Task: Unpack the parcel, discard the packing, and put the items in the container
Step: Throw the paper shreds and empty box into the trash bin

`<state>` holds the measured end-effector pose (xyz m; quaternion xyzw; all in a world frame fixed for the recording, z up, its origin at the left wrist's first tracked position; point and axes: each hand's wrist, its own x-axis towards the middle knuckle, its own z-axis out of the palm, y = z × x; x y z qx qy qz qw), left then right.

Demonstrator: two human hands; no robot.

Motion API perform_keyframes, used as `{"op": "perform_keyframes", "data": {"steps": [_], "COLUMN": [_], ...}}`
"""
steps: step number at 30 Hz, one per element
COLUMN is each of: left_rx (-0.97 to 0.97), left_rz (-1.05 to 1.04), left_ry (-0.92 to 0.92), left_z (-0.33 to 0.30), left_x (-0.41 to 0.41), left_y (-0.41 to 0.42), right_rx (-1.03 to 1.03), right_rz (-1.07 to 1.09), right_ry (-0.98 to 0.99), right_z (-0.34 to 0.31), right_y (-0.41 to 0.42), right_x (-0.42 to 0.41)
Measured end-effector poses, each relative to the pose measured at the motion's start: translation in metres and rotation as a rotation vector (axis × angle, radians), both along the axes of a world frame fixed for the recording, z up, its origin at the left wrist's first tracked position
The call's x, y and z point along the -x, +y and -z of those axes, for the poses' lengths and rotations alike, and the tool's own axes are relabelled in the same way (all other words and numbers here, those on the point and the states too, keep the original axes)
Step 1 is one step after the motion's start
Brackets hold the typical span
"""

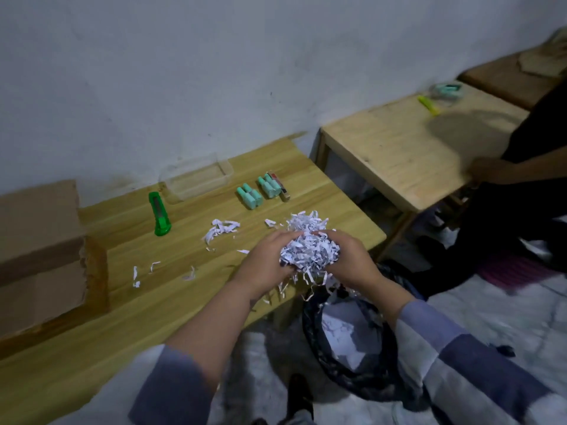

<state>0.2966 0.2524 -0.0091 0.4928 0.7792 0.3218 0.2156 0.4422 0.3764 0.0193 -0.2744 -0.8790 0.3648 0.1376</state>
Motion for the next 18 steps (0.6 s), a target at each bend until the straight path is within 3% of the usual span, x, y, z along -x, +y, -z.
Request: {"op": "perform_keyframes", "data": {"steps": [9, 18], "left_rx": [0.075, 0.262], "left_rz": [0.24, 0.27], "left_ry": [-0.091, -0.231], "left_z": [0.032, 0.165], "left_x": [-0.111, -0.17], "left_y": [0.076, 0.122], "right_rx": [0.09, 0.311], "right_rz": [0.212, 0.289], "right_ry": [-0.057, -0.287], "right_z": [0.016, 0.165], "right_y": [0.036, 0.087], "right_x": [-0.129, -0.194]}}
